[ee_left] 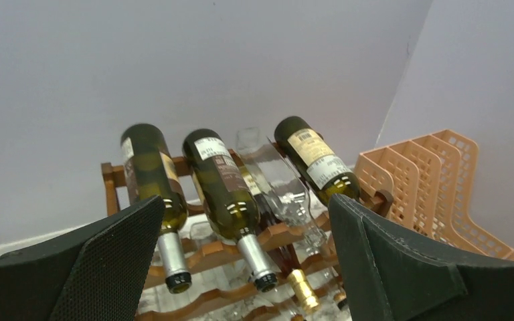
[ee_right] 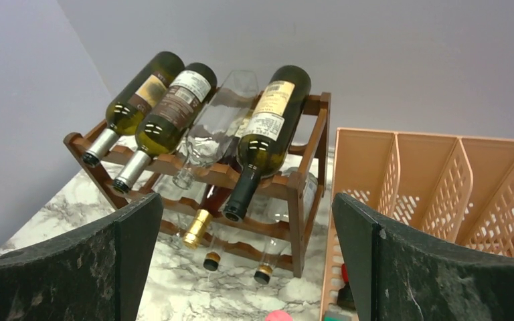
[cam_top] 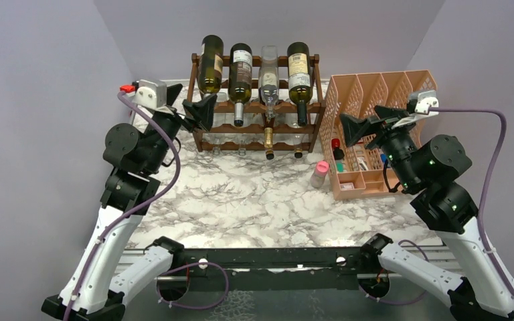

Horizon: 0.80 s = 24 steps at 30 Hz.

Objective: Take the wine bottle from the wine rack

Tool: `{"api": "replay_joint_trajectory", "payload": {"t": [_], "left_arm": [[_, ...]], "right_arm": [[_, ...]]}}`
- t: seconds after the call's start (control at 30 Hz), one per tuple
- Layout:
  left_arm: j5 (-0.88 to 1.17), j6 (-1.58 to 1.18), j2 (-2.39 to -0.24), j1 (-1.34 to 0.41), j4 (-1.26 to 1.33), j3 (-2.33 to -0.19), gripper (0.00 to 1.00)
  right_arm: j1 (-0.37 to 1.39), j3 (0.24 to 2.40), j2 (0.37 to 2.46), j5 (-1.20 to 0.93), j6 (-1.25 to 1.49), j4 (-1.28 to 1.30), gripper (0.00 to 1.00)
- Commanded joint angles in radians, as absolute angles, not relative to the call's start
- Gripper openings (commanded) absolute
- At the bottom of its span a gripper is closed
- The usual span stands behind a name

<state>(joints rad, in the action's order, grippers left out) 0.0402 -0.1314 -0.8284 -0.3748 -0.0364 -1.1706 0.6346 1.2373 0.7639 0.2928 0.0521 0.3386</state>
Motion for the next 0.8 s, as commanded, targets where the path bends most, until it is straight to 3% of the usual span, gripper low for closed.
{"api": "replay_joint_trajectory", "payload": {"t": [0.0, 0.77], "left_arm": [[-0.024, -0.158, -0.843, -0.43, -0.079, -1.15, 0.99], [-0.08, -0.188, -0.9, -0.573, -0.207, -1.058, 0.99]], "right_arm": [[0.593, 1.201, 0.753, 0.246, 0.111, 0.361, 1.0], [0.487, 1.221, 0.945, 0.24, 0.15, 0.578, 1.0]]}}
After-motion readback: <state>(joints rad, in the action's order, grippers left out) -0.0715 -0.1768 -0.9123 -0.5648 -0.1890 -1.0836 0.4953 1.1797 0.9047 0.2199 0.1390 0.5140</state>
